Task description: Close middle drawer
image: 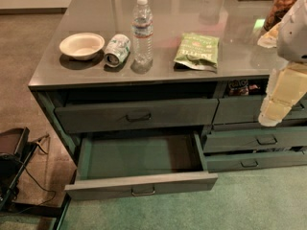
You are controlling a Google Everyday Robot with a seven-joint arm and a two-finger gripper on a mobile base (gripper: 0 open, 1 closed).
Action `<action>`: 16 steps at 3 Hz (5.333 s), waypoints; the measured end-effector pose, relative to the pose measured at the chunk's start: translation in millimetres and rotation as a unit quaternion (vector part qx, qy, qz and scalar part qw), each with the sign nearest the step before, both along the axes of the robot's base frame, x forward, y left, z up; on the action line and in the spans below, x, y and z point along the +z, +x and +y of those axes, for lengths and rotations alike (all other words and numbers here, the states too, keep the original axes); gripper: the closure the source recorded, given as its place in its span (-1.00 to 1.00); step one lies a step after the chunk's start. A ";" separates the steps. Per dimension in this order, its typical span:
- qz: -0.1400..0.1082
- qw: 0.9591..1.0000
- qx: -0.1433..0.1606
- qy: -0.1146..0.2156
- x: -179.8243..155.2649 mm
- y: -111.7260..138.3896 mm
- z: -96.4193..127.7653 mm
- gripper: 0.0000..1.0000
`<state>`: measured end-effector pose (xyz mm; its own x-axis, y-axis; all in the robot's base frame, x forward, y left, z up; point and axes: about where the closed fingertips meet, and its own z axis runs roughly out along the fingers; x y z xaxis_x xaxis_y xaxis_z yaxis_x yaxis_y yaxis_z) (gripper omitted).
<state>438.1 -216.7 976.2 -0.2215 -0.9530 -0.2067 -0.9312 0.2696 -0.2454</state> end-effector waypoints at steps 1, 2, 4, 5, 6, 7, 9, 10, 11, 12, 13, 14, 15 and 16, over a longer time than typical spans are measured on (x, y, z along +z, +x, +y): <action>0.000 1.000 0.000 0.000 0.0 0.0 0.0 -1.00; 0.000 1.000 0.000 0.000 0.0 0.0 0.0 -0.63; 0.003 0.999 -0.021 0.032 -81.3 -12.5 4.5 0.30; 0.026 0.998 -0.031 0.055 -179.8 -20.9 9.6 0.92; 0.019 0.998 -0.031 0.053 -178.2 -20.5 9.8 1.00; 0.023 0.998 -0.036 0.045 -180.4 -22.6 6.7 1.00; 0.107 0.981 -0.057 0.148 -334.3 -76.2 6.9 1.00; 0.104 0.960 -0.084 0.247 -402.9 -86.0 23.5 1.00; 0.126 0.949 -0.090 0.276 -436.1 -94.6 31.0 1.00; 0.126 0.949 -0.090 0.276 -436.1 -94.6 31.0 1.00; 0.117 0.951 -0.076 0.275 -449.1 -89.5 32.3 1.00; 0.098 0.955 -0.053 0.275 -469.8 -75.3 37.2 1.00; 0.072 0.958 -0.028 0.276 -491.3 -58.1 42.6 1.00; 0.040 0.964 0.019 0.262 -514.9 -41.2 54.7 1.00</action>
Offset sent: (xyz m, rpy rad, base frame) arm 0.0000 0.0000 0.0000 0.0000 0.0000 0.0000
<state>397.0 -162.0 461.2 -0.2239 -0.7299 -0.6459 -0.9532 0.3020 -0.0109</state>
